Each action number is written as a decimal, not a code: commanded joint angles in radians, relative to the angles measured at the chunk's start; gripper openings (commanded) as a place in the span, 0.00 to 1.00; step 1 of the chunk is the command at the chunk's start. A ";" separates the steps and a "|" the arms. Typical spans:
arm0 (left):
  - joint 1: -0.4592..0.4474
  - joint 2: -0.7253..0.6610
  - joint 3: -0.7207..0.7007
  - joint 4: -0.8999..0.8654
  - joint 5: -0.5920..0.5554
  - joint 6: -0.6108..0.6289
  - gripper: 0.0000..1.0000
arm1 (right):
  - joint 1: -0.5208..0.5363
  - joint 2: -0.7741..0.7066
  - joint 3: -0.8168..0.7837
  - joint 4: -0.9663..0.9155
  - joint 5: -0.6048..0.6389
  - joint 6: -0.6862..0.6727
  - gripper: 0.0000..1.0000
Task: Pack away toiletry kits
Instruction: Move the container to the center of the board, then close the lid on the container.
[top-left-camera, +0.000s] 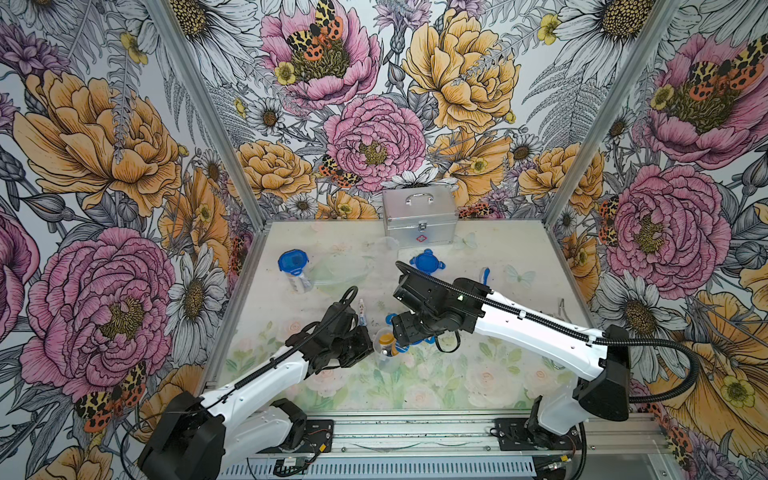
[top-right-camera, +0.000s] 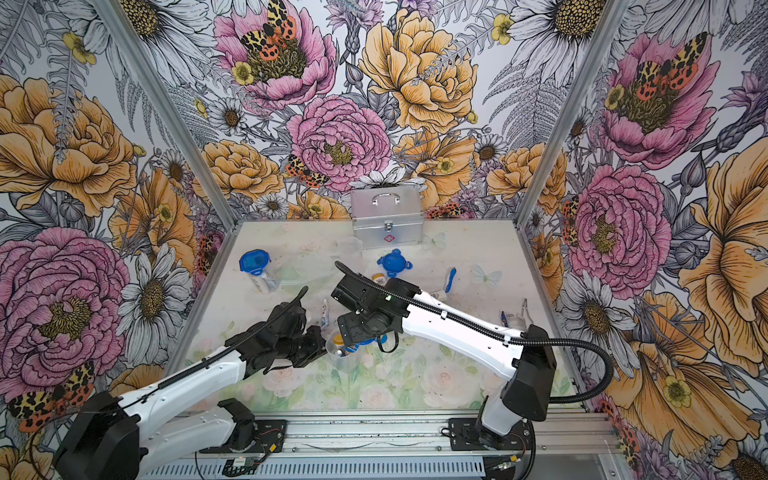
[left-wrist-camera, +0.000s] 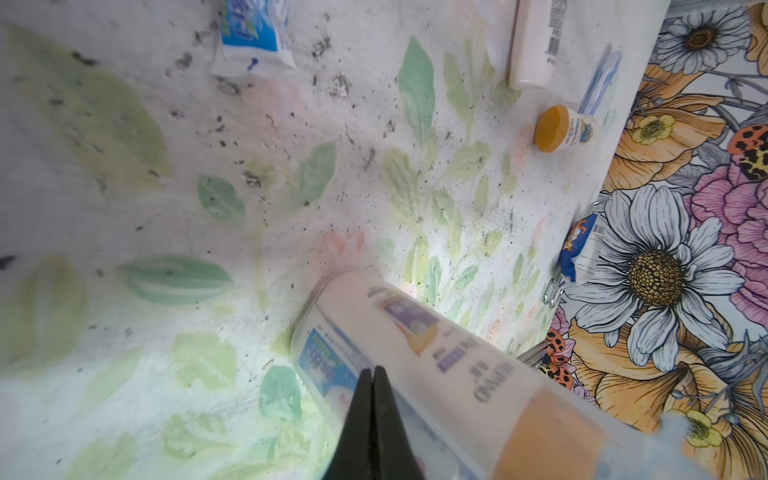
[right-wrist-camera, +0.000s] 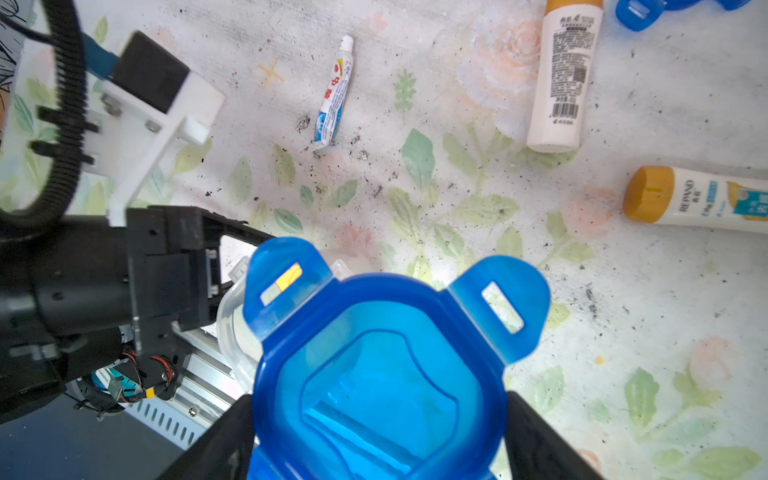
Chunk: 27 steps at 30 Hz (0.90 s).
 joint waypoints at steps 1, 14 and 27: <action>0.054 -0.115 -0.007 -0.118 -0.035 0.026 0.00 | 0.007 -0.016 0.044 -0.027 0.015 -0.008 0.71; 0.371 -0.295 0.140 -0.397 0.032 0.238 0.03 | 0.111 0.149 0.201 -0.085 0.067 0.107 0.69; 0.327 -0.312 0.196 -0.412 -0.012 0.245 0.10 | 0.154 0.259 0.240 -0.105 0.120 0.160 0.69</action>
